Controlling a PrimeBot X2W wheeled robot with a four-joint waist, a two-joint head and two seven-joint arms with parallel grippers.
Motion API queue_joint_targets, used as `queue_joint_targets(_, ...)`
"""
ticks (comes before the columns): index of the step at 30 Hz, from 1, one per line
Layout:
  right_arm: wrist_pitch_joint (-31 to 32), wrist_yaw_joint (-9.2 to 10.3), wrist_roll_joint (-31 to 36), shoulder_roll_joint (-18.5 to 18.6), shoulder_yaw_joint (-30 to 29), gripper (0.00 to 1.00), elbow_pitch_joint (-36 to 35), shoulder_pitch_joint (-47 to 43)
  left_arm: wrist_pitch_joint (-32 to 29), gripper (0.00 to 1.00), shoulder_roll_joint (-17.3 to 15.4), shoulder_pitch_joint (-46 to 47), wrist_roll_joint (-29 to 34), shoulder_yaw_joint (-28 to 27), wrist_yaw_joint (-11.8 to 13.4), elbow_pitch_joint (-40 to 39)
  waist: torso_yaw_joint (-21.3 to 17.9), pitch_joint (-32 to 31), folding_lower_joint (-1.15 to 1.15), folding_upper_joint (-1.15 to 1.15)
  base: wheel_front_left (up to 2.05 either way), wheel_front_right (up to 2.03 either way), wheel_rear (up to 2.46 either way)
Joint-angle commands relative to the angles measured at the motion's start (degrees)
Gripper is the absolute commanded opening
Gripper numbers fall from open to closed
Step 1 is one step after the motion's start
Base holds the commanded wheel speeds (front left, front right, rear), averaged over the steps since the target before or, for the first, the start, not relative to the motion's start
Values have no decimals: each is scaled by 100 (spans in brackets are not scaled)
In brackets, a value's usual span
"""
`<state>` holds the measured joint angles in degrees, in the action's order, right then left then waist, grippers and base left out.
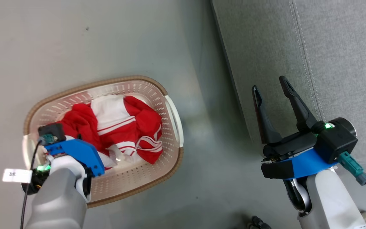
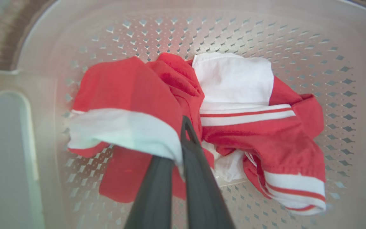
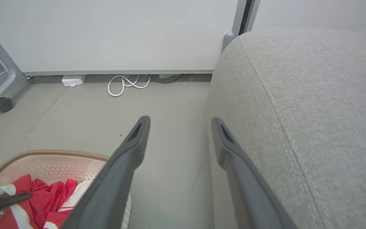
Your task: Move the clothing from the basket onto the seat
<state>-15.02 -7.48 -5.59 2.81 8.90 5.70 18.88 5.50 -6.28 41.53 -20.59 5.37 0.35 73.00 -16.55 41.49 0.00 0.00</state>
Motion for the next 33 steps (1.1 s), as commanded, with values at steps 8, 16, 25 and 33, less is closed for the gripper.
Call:
queue_joint_targets(8,-21,-2,222,17,-85,100,216,-120,382,0,196,-187,417,677,-556,-20,713,-1040,0,0,0,0,0)
queue_joint_targets(16,-22,-3,392,18,-108,100,489,-354,510,0,332,-393,318,1167,-773,-230,1157,-2044,0,0,0,0,0)
queue_joint_targets(25,-21,-3,441,18,-54,100,729,-660,183,0,332,-868,-787,2597,-775,-1867,1398,-3027,0,0,0,0,0)
queue_joint_targets(33,-4,-3,447,17,-65,100,852,-970,182,0,239,-822,-1104,3105,-776,-2768,1421,-3557,0,0,0,0,0)
